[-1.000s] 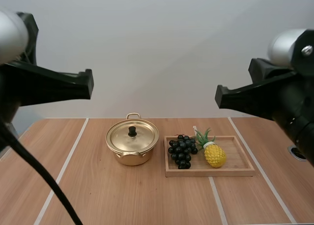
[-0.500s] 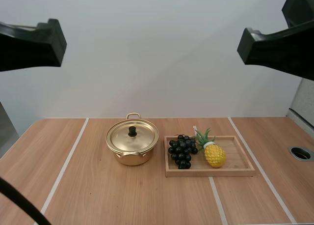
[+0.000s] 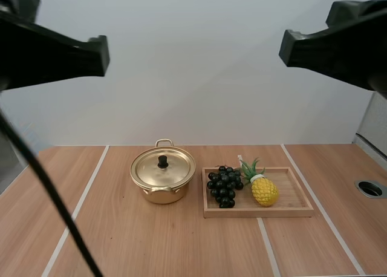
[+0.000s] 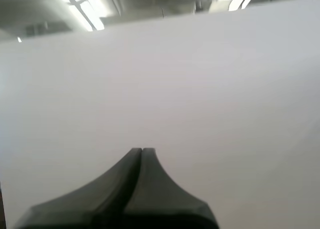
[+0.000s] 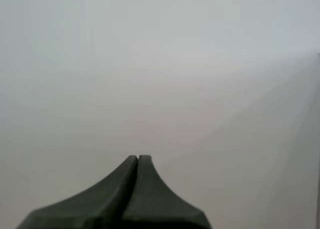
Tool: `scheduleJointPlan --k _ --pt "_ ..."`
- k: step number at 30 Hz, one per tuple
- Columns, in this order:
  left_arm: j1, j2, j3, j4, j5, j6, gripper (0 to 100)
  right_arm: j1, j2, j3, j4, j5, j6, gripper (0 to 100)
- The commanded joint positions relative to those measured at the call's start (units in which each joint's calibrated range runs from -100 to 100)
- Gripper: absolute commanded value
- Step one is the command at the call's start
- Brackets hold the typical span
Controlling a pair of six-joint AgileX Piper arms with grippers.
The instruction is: Open the pot, put the grape inside, and close it
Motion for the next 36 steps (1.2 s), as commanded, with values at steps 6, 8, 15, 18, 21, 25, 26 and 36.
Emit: scheduleJointPlan --k 6,8,15,18,21,25,26,36 --pt "-0.25 16.9 -0.2 -0.6 -1.8 -0.6 0 -0.3 17.1 -0.2 0.6 0.1 -0.3 0" --pt "-0.25 20.9 -0.2 -0.6 -2.6 -0.1 0 -0.3 21.5 -0.2 0.6 -1.5 -0.3 0" --pt "-0.25 32.9 -0.2 -0.9 -10.3 5.8 0 -0.3 31.6 -0.2 0.6 -10.3 -2.1 0" --pt "-0.25 35.8 -0.2 -1.3 -14.7 7.9 0 -0.4 34.3 -0.2 0.6 -9.9 -7.7 0" --pt "-0.25 38.0 -0.9 -2.7 -14.9 8.8 1 -0.4 35.4 -0.2 0.6 -10.2 -10.2 0" --pt "-0.25 39.0 -1.8 -7.1 -14.0 12.7 35 -0.4 35.6 -0.2 0.6 -10.4 -11.3 7" --pt "-0.25 39.1 -2.3 -8.5 -12.9 13.6 52 -0.4 35.6 -0.2 0.6 -10.4 -11.3 23" --pt "-0.25 46.5 -6.4 -13.1 1.7 18.3 100 -0.4 35.6 -0.2 0.6 -7.8 -11.3 100"
